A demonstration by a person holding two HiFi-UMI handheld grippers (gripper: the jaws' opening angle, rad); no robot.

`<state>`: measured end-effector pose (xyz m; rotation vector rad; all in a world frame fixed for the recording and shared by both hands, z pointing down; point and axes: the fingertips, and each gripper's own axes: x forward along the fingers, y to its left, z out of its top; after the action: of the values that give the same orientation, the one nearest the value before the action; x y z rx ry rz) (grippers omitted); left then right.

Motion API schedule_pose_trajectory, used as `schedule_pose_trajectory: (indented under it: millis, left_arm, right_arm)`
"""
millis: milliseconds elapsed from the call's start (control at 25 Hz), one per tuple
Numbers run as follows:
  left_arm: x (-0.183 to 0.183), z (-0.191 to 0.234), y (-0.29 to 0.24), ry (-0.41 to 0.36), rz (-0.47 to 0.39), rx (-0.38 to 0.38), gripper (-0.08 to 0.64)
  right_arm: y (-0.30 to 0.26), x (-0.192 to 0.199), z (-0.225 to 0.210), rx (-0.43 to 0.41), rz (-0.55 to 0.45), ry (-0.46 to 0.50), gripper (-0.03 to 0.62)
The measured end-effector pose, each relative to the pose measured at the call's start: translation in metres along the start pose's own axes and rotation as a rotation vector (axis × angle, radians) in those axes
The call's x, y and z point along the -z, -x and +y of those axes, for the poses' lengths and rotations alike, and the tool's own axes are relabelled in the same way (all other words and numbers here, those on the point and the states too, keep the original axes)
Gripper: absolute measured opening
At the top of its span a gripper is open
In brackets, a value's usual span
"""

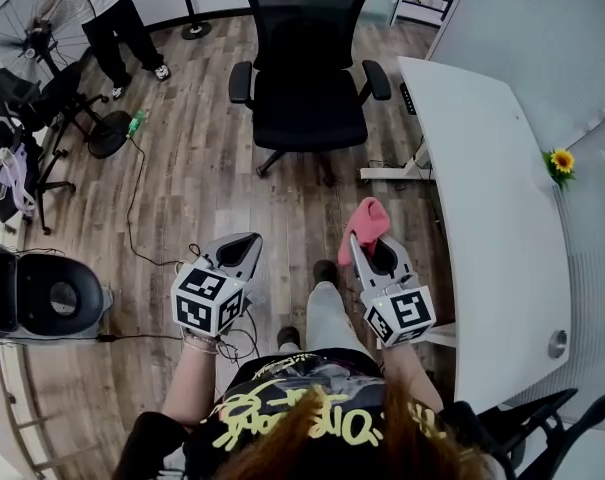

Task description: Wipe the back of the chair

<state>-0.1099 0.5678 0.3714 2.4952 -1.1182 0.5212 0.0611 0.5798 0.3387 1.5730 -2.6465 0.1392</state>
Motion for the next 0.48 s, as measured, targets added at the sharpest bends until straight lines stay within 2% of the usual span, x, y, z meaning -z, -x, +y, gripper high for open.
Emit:
schedule_pose_trajectory:
  millis: [200, 480]
  left_arm:
    - [-0.019, 0.019, -0.036, 0.001, 0.0, -0.012, -0.006]
    - [-0.061, 0.06, -0.103, 0.014, 0.003, -0.046, -0.006]
  right_arm:
    - [-0.035, -0.01, -0.026, -0.038, -0.017, 0.014, 0.06]
    - [-0.108, -0.02, -0.087, -0.079, -0.017, 0.02, 0.061]
